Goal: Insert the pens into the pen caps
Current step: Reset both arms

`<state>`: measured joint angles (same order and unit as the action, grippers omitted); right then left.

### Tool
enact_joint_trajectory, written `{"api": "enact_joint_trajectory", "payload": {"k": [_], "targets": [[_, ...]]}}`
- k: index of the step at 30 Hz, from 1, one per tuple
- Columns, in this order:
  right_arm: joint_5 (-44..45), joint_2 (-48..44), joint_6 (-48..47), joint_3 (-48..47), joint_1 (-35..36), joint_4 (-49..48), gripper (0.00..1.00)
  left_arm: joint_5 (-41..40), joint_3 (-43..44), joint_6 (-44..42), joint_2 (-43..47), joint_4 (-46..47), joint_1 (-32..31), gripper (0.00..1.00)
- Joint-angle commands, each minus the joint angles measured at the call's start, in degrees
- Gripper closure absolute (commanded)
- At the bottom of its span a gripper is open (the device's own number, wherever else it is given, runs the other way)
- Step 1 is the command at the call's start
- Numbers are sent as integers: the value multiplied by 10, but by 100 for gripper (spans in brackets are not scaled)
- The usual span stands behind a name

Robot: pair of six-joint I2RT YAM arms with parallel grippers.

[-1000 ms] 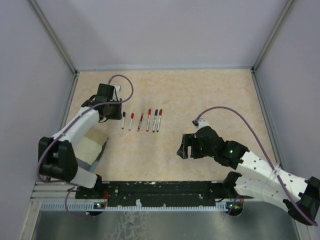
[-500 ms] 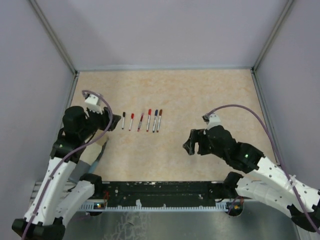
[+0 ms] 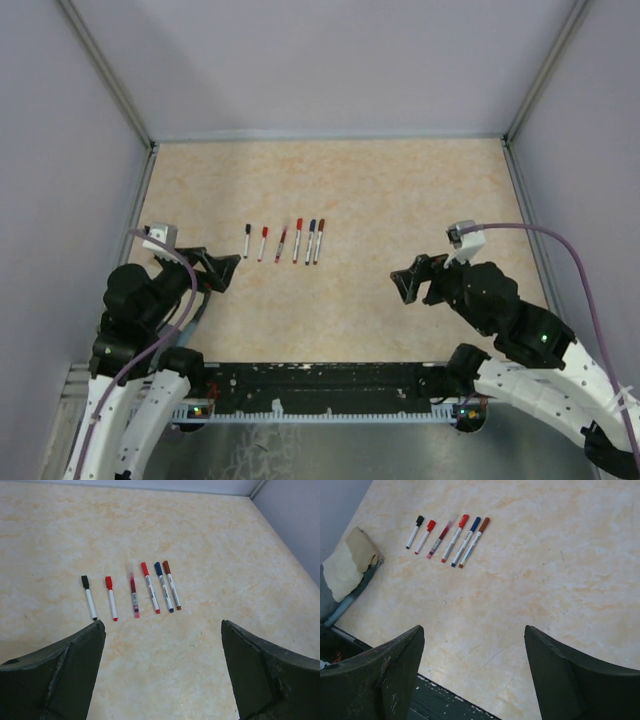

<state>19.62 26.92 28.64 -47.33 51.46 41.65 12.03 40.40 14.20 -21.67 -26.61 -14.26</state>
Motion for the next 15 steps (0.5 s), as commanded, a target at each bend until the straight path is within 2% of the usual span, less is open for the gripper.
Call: {"api": "enact_joint_trajectory", "payload": {"k": [1,9,15], "targets": [[46,-27,-49,-16,0,2,20,-31,-13,27,20,13,2,0],[42,-58,-60,0,0,-14,19,-31,-13,35,12,8,2,0],[37,-48,-61,3,0,-17,19,-37,-13,37,9,8,2,0]]}}
